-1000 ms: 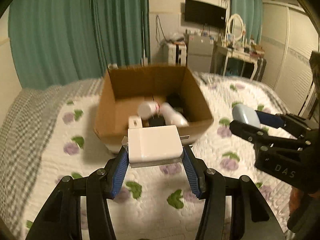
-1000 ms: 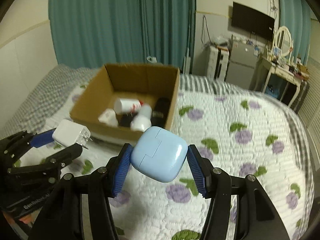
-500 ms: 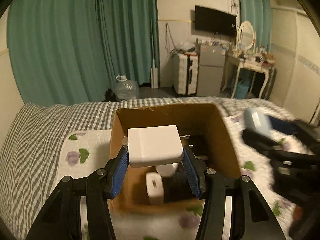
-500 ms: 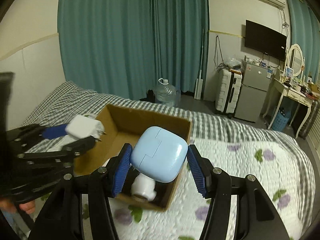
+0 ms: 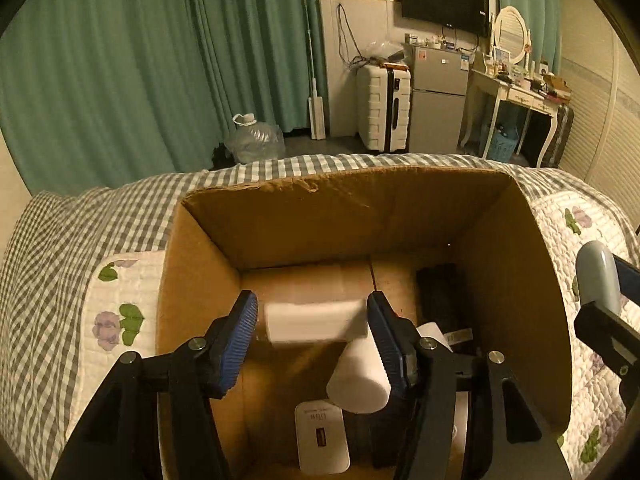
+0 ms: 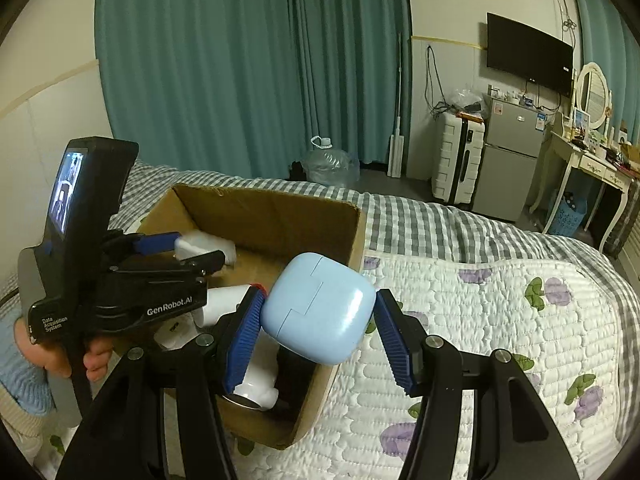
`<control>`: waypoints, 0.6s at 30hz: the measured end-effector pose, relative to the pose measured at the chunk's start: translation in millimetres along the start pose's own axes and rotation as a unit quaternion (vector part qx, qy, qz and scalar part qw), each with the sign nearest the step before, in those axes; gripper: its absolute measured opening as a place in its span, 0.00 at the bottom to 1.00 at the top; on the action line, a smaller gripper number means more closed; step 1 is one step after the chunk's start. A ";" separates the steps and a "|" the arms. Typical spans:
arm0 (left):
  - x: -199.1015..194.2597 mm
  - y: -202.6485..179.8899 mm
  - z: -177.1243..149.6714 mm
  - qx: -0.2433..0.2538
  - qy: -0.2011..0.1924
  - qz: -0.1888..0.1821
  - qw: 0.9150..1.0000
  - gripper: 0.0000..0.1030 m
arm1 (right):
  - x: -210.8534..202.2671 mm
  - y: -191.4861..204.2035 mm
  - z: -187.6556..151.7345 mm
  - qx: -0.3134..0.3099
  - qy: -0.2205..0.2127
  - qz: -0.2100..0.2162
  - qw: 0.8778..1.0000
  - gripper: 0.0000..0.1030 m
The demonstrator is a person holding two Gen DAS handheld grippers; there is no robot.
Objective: Organize rigid objects
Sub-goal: 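Lower the cube charger into the box with the left gripper while the right gripper drops the earbud case in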
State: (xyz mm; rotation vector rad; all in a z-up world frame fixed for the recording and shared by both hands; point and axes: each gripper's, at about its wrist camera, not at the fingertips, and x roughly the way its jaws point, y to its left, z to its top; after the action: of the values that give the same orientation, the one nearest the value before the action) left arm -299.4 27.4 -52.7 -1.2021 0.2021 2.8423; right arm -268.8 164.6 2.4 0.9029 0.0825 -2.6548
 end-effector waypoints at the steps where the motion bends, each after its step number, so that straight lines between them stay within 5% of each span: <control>1: -2.7 -0.9 1.2 -0.001 -0.002 0.003 1.000 0.63 | -1.6 -0.7 0.3 0.001 0.001 0.000 1.000 0.55; 9: -65.3 25.2 -4.9 -0.009 -0.077 0.018 0.997 0.68 | 12.9 16.7 21.2 -0.031 0.021 0.020 0.999 0.55; 18: -69.3 48.3 -11.1 -0.020 -0.089 0.031 0.995 0.70 | 95.5 38.5 38.7 -0.077 0.092 0.013 0.993 0.55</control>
State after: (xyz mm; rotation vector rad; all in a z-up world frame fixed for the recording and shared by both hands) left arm -247.9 -21.7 -5.8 -0.9583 0.1783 2.9993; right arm -349.4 94.0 -22.2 1.0854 0.3127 -2.4950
